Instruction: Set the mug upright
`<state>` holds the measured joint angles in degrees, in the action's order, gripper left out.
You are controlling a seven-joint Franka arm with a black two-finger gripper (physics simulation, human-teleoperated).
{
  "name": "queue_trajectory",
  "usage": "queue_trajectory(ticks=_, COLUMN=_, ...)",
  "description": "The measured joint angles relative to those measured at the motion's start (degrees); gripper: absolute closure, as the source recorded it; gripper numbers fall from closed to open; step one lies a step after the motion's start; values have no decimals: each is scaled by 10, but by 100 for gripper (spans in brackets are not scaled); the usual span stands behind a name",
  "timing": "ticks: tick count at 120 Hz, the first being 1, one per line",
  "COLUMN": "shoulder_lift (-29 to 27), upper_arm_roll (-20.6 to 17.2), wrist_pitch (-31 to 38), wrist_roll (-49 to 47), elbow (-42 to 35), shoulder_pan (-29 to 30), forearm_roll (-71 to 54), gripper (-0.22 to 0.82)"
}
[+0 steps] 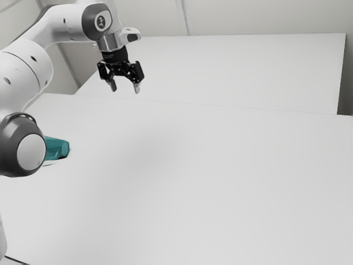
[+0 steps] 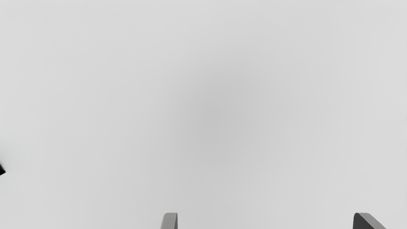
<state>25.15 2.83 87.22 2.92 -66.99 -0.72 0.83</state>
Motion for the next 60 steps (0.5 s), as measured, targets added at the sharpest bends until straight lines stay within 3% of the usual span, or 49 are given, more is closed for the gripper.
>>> queue_trajectory(ticks=24, shoulder_lift=-4, upper_arm_roll=8, wrist_pitch=20, wrist_roll=-2, elbow=-10, shoulder_pan=4, forearm_roll=0, gripper=0)
queue_trajectory(ticks=36, shoulder_lift=-15, upper_arm_roll=37, wrist_pitch=35, wrist_roll=-16, elbow=-28, shoulder_pan=14, forearm_roll=1, gripper=0)
queue_trajectory(ticks=60, shoulder_lift=-19, upper_arm_roll=53, wrist_pitch=17, wrist_roll=-3, elbow=-32, shoulder_pan=181, forearm_roll=61, gripper=0)
